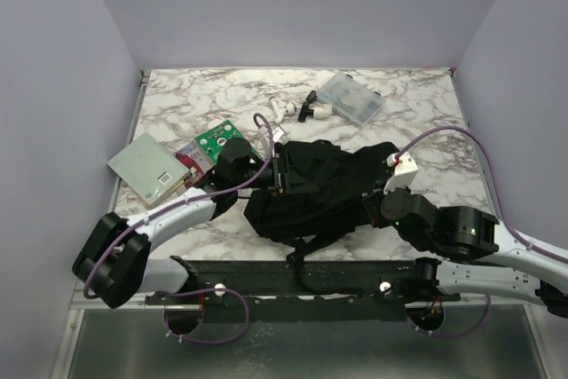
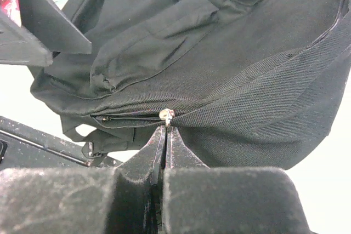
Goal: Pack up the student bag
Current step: Unzip the student bag at the center of the board.
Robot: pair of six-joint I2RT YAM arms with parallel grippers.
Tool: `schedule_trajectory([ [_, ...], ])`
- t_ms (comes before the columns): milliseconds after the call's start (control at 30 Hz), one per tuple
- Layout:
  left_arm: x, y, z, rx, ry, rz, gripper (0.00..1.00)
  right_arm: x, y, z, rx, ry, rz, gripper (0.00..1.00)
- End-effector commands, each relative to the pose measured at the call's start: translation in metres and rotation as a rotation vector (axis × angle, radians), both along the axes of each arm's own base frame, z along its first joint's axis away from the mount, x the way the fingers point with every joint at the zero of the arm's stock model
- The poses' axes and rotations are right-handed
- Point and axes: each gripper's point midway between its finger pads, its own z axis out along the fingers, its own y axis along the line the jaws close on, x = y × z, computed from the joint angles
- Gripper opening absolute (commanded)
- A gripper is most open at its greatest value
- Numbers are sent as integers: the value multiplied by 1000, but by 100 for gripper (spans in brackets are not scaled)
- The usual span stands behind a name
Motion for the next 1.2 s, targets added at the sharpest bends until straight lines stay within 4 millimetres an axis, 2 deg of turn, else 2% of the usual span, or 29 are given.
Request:
schedule_trajectory([
  [0, -20, 4, 33, -25, -165, -40, 91, 11, -3, 37, 36, -116, -8, 1],
  [133, -17, 2, 50, 91, -356, 44, 94, 7, -1, 38, 31, -131, 50, 1],
  [300, -18, -21, 65, 111, -522, -23, 78, 4, 2, 47, 45, -172, 121, 1],
  [400, -17, -38, 72, 101, -567, -82, 74, 3, 2, 52, 46, -185, 136, 1],
  [467, -16, -50, 75, 89, -577, -120, 72, 3, 3, 53, 47, -192, 154, 1],
  [533, -12, -62, 77, 86, -568, -137, 67, 2, 5, 53, 45, -196, 167, 1],
  [733, -14, -88, 70, 73, -516, -213, 56, 1, 9, 53, 38, -200, 193, 0],
  [900, -22, -97, 62, 68, -491, -264, 48, 0, 13, 55, 21, -213, 227, 1],
  [1167, -37, -98, 57, 55, -469, -328, 49, 2, 16, 59, -22, -232, 257, 1],
])
